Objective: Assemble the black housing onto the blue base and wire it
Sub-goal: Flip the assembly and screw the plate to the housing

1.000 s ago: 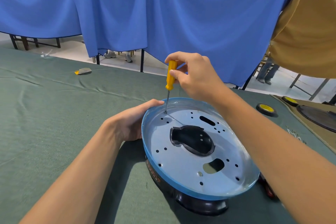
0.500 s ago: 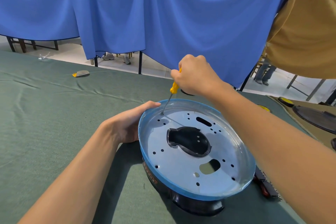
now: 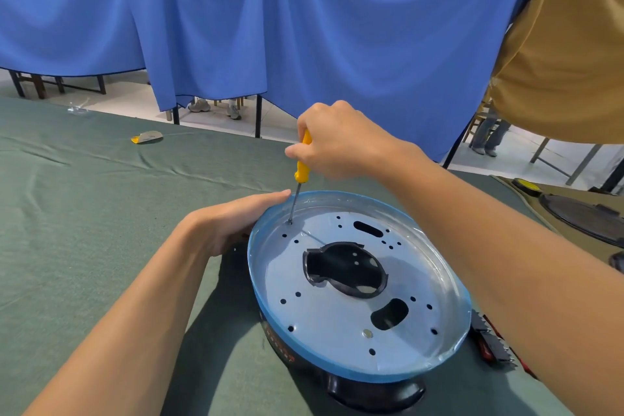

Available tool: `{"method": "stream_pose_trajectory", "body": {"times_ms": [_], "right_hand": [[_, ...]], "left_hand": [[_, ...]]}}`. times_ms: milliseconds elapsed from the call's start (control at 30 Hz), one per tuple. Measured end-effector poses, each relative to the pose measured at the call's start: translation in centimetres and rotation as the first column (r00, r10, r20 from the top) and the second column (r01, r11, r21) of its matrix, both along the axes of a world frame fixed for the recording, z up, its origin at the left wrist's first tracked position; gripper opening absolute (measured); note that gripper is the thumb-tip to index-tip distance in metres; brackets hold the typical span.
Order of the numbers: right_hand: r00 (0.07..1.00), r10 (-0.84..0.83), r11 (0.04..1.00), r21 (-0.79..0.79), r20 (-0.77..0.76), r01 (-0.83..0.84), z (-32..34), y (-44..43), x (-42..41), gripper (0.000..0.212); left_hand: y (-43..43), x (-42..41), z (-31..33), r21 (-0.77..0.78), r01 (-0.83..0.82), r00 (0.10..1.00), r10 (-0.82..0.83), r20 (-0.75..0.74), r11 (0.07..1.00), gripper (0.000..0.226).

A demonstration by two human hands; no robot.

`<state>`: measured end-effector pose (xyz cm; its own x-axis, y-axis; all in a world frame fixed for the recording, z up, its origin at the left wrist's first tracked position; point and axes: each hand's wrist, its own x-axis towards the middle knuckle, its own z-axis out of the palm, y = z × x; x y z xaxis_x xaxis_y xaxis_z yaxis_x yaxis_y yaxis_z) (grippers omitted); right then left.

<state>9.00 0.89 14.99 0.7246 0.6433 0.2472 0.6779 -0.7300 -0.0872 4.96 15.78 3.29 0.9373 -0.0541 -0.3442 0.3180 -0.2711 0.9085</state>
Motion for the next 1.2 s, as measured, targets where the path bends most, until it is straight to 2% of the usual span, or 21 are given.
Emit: {"method": "stream_pose_trajectory", "body": {"times_ms": [200,333,500,567,633,700,767,967,1067,1133,1200], "right_hand": [[0.999,0.041,0.998,-0.043,-0.024,-0.042,-0.7,0.1,0.4,0.022],[0.998,0.062,0.997,-0.037,-0.015,-0.063,-1.0,0.1,0.5,0.022],[1.0,0.016,1.0,-0.007,-0.002,-0.016,-1.1,0.0,0.8,0.025],[1.0,0.002,1.0,0.0,0.014,-0.002,-1.3,0.1,0.7,0.027],[0.999,-0.024,1.0,0.012,0.034,0.024,-1.4,0.1,0.8,0.029],[0.998,-0.042,0.999,0.0,0.037,0.042,-1.3,0.2,0.7,0.03],[1.0,-0.018,0.999,-0.049,0.009,0.018,-0.9,0.3,0.6,0.027],[0.987,0.141,0.957,-0.243,-0.075,-0.155,1.0,-0.1,-0.4,0.006],[0.988,0.13,0.962,-0.233,-0.078,-0.145,1.1,0.0,-0.4,0.005],[0.995,0.085,0.975,-0.204,-0.043,-0.092,0.7,0.5,0.0,0.018],[0.999,0.016,0.988,-0.152,-0.03,-0.02,0.0,1.0,0.4,0.028]], "left_hand": [[0.0,0.2,0.6,0.287,-0.071,0.997,0.065,0.031,0.955,0.067],[0.0,0.3,1.0,0.354,-0.1,0.995,0.084,0.061,0.93,0.058],[0.0,0.2,1.8,0.246,-0.192,0.921,0.088,0.379,0.95,0.01],[0.3,0.1,2.5,0.289,-0.147,0.901,0.007,0.435,0.946,0.015],[0.2,0.0,3.0,0.444,-0.095,0.907,-0.107,0.408,0.891,0.017],[-0.4,0.1,3.2,0.597,-0.074,0.92,-0.177,0.351,0.799,0.016],[-1.0,0.1,3.1,0.662,-0.081,0.92,-0.199,0.337,0.745,0.015],[-1.4,0.1,2.5,0.682,-0.087,0.92,-0.203,0.334,0.726,0.004],[-1.6,0.1,2.6,0.691,-0.1,0.911,-0.213,0.353,0.716,0.006],[-1.5,0.0,2.7,0.666,-0.108,0.902,-0.209,0.377,0.738,0.017],[-1.2,0.0,2.9,0.593,-0.139,0.882,-0.174,0.439,0.793,0.015]]}}
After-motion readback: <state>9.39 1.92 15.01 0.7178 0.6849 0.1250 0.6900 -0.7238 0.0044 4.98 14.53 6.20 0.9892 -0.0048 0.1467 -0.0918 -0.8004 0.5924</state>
